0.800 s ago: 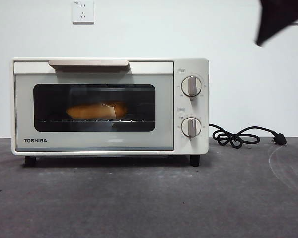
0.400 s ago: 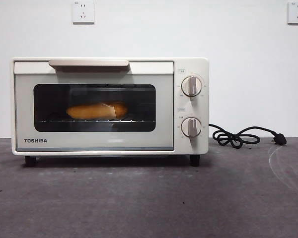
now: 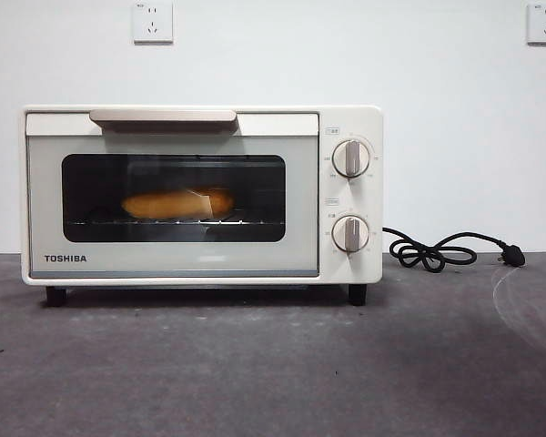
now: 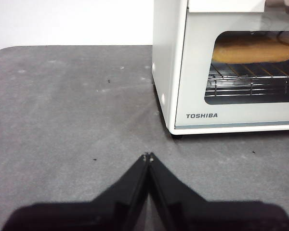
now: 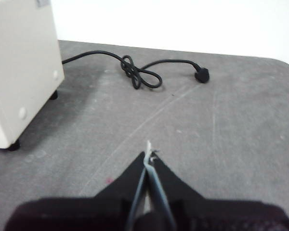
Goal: Take the corn from the table,put the corn in the oven
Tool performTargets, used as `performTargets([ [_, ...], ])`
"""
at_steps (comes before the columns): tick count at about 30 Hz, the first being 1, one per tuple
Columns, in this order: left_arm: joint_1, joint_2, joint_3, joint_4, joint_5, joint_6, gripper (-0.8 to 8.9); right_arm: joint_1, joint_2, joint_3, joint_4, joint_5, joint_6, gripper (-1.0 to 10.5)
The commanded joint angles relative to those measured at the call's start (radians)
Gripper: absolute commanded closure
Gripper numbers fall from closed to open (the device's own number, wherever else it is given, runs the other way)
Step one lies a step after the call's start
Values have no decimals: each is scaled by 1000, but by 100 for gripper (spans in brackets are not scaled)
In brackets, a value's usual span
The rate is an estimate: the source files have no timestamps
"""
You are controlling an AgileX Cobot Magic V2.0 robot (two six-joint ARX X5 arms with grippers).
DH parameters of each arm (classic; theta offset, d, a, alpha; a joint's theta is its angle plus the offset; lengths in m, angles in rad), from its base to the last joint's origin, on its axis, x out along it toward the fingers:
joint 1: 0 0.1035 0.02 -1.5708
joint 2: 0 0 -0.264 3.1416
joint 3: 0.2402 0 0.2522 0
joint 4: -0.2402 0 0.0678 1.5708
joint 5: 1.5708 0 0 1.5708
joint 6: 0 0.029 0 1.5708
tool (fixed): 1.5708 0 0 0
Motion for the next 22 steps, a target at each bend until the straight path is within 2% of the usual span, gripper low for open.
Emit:
performTargets([
  [1,-2,0,-6,11,0,5,817,-2,-103,-69,14,21,59,946],
  [7,-2,0,-6,11,0,5,817,-2,-276,-176,14,27,98,946],
  [11,-2,0,-6,12,0,5,817,-2,-342,-177,-79,35,108,946],
  [16,-2,0,-6,11,0,5,817,-2,-346,-177,-145,35,115,946],
  [22,-2,0,-6,11,0,5,817,-2,-346,-177,-143,41,117,946],
])
